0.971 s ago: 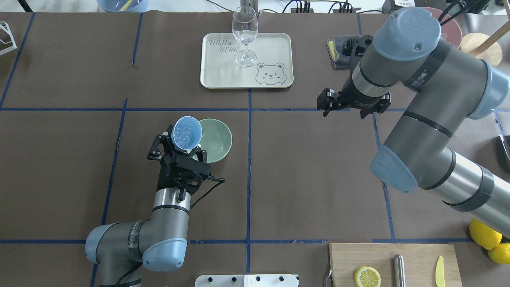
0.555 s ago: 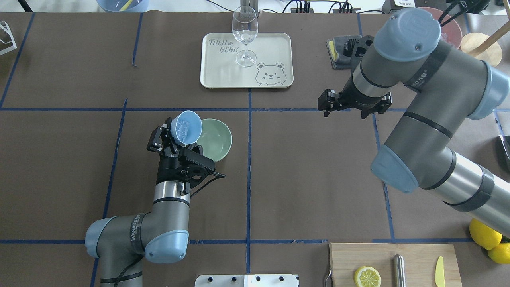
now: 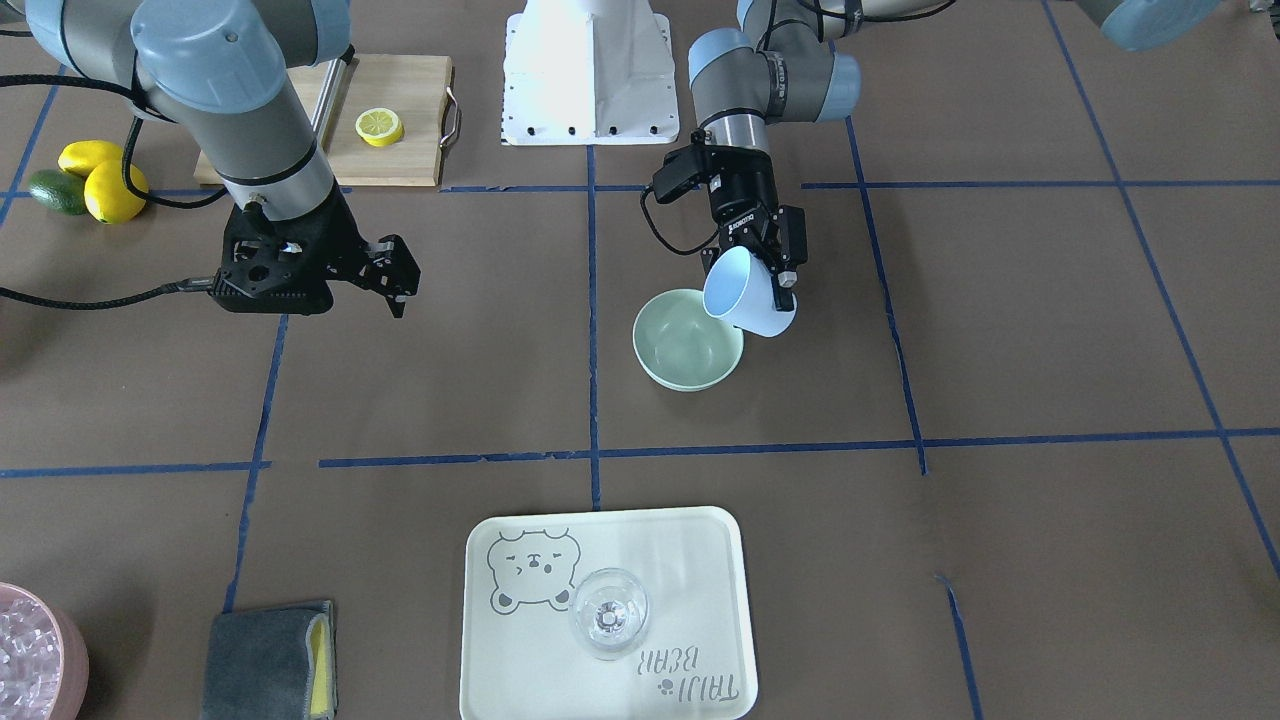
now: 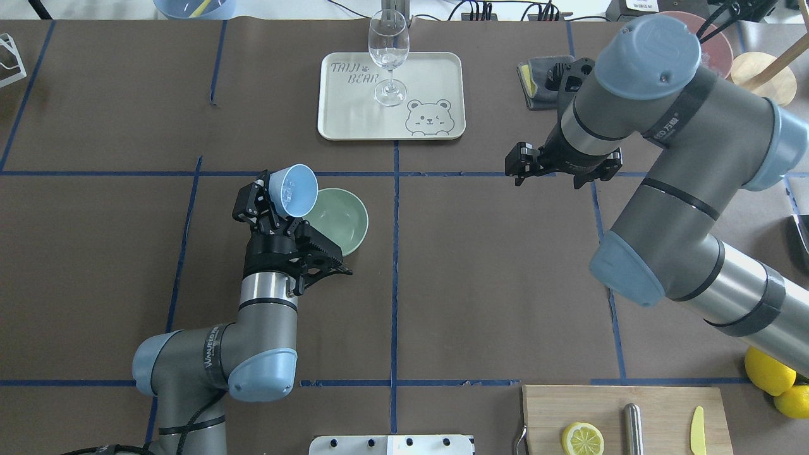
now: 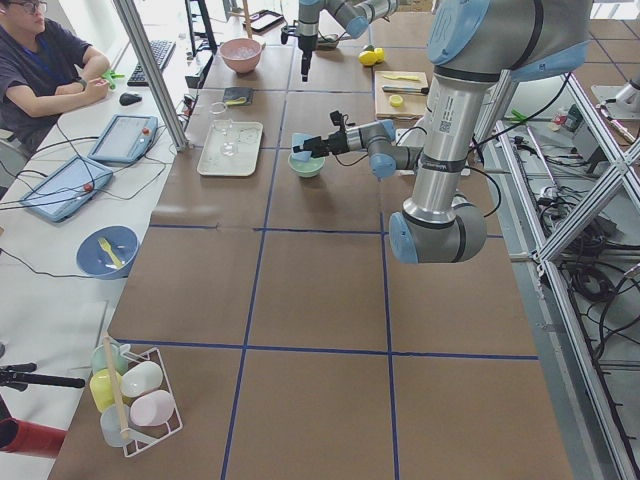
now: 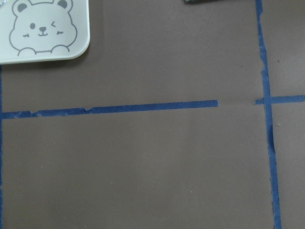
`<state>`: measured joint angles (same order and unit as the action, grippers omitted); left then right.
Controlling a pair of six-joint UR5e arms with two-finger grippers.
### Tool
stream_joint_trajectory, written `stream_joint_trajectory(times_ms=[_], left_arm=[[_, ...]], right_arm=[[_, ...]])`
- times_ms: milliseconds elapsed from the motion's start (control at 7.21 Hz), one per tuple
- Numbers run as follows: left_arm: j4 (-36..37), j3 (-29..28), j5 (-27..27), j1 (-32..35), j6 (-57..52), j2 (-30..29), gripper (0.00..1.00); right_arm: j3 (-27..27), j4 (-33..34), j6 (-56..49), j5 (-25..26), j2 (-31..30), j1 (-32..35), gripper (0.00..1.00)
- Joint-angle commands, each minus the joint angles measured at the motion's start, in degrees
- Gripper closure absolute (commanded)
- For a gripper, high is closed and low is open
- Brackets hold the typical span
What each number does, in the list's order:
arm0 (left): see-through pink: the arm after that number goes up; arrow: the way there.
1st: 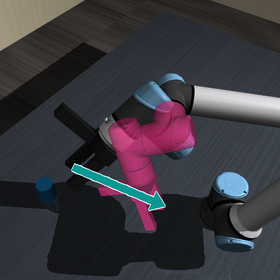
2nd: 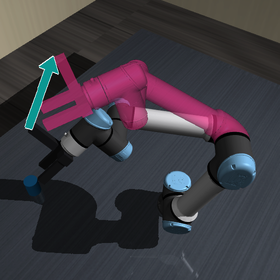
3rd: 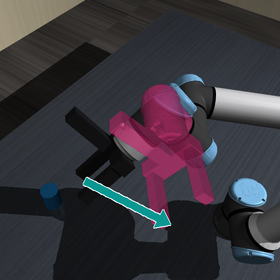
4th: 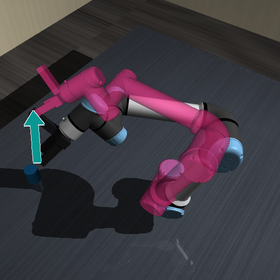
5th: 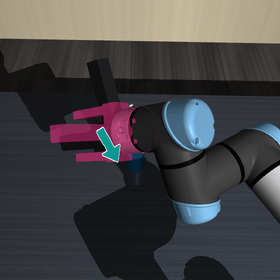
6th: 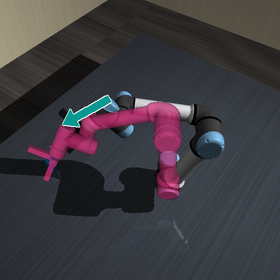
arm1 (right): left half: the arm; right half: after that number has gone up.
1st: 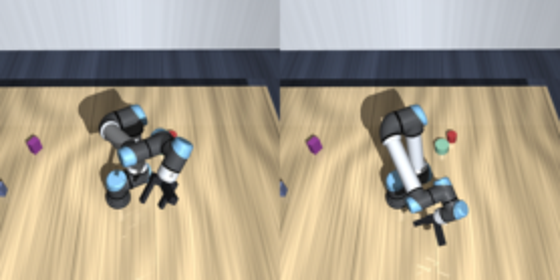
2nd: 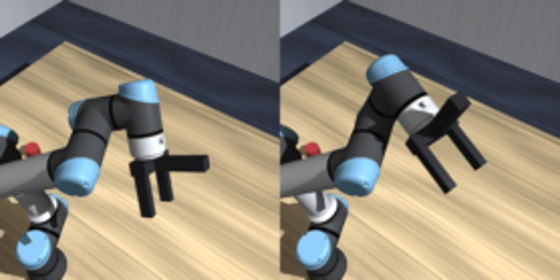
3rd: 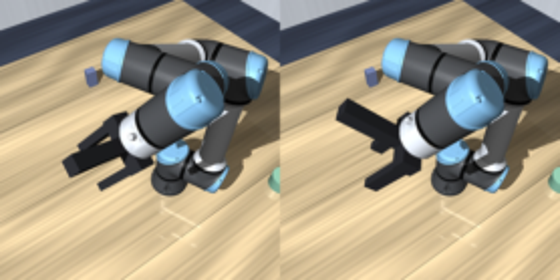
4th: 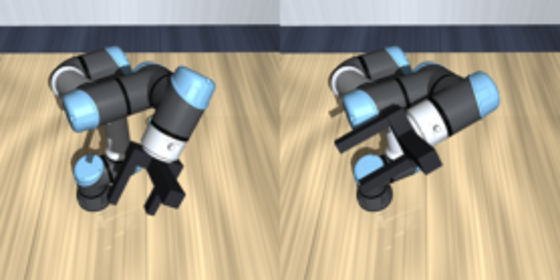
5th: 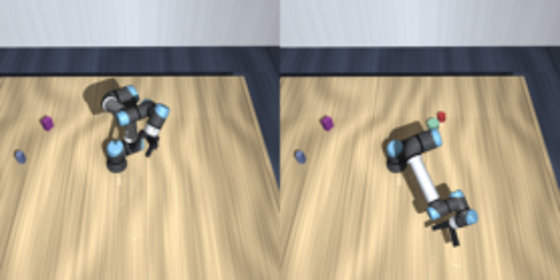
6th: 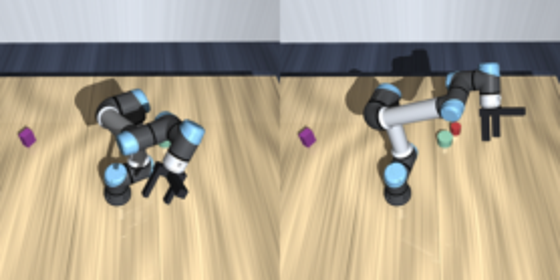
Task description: Pour ice into bowl
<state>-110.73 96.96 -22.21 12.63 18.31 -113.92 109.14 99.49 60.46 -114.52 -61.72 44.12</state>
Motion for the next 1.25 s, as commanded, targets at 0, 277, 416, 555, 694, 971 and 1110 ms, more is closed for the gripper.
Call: stream_joint_trajectory(times_ms=[0, 277, 416, 555, 694, 971, 1110], left_arm=[[2.52, -0.01, 0.15, 1.25, -9.82, 0.01, 1.00], [2.80, -0.10, 3.37, 1.87, -18.70, -0.16, 1.00], [2.80, -0.10, 3.75, 1.87, -21.62, -0.16, 1.00], [2.80, -0.27, 4.02, 1.87, -26.00, -0.08, 1.00], [2.80, -0.54, 6.19, 1.87, -28.82, -0.16, 1.00], [2.89, -0.98, 6.92, 1.96, -32.80, 0.10, 1.00], [3.93, -1.68, 8.40, 1.96, -33.33, 0.01, 1.00]], right_arm=[[-0.07, -0.09, 0.00, 0.00, -0.07, 0.00, 0.00], [-0.07, -0.09, 0.00, 0.00, -0.16, 0.00, 0.00], [-0.07, -0.09, 0.00, 0.00, -0.16, 0.00, 0.00], [-0.07, -0.09, 0.00, 0.00, -0.16, 0.00, 0.00], [-0.07, -0.09, 0.09, 0.00, -0.16, 0.00, 0.00], [-0.07, -0.09, 0.09, 0.00, -0.16, 0.00, 0.00], [0.02, -0.09, 0.18, 0.00, -0.16, 0.00, 0.00]])
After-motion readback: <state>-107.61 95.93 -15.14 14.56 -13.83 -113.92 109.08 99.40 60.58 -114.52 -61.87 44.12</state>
